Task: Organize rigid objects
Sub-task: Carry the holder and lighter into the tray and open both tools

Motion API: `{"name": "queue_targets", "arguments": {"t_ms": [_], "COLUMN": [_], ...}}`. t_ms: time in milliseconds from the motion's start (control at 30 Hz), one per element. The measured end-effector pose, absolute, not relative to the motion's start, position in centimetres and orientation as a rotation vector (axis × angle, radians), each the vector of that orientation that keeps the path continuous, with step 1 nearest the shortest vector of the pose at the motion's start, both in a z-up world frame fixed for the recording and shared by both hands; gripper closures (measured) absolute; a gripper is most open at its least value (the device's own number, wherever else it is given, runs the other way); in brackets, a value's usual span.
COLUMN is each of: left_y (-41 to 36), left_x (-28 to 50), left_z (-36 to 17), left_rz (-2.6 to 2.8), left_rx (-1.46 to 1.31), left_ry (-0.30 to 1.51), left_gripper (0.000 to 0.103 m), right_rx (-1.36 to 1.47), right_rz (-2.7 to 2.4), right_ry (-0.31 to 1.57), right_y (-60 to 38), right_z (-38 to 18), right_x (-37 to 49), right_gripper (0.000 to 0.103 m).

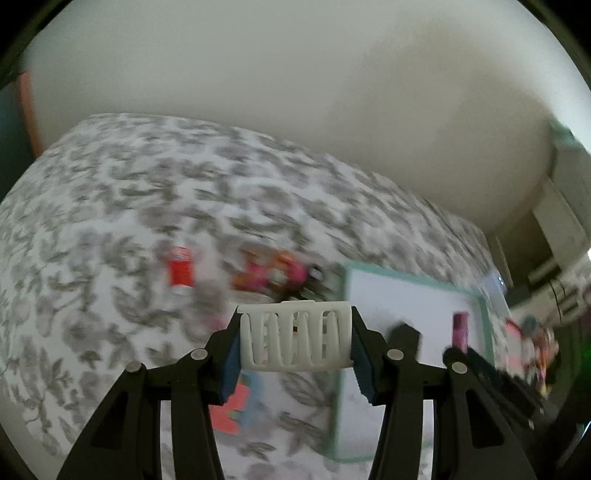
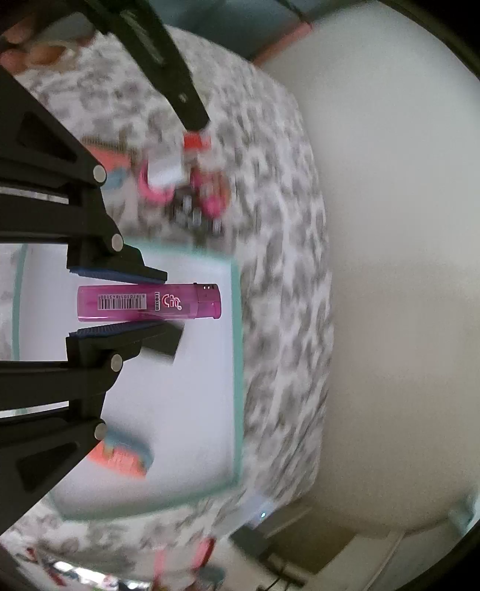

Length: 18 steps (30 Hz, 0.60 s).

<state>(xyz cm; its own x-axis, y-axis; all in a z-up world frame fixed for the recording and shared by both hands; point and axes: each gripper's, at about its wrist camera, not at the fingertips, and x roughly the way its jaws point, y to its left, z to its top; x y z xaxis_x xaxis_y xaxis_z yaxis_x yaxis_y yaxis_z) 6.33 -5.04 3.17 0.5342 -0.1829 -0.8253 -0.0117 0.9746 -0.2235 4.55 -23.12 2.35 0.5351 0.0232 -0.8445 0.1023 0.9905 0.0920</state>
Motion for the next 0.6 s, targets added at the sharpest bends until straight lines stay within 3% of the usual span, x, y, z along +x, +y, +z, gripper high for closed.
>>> {"name": "queue_targets", "arguments": {"t_ms": [300, 600], "left_y": [-13.4, -16.0], "left_x": [5.1, 4.6], "left_z": [0.7, -1.1], "left_rz": [-0.260, -0.274], "left_rx": [-0.070, -0.028], "left_ry": [1.104, 1.159], "left_gripper": [0.050, 0.050], "right_rx": [0.181, 0.201], "right_rz": [-0.243, -0.414], "right_ry": [1.070, 1.121], "right_y": [-30.4, -34.7], "right_z": [0.5, -0.5], "right_x": [3.7, 2.5], "right_gripper": [0.082, 0.082]}}
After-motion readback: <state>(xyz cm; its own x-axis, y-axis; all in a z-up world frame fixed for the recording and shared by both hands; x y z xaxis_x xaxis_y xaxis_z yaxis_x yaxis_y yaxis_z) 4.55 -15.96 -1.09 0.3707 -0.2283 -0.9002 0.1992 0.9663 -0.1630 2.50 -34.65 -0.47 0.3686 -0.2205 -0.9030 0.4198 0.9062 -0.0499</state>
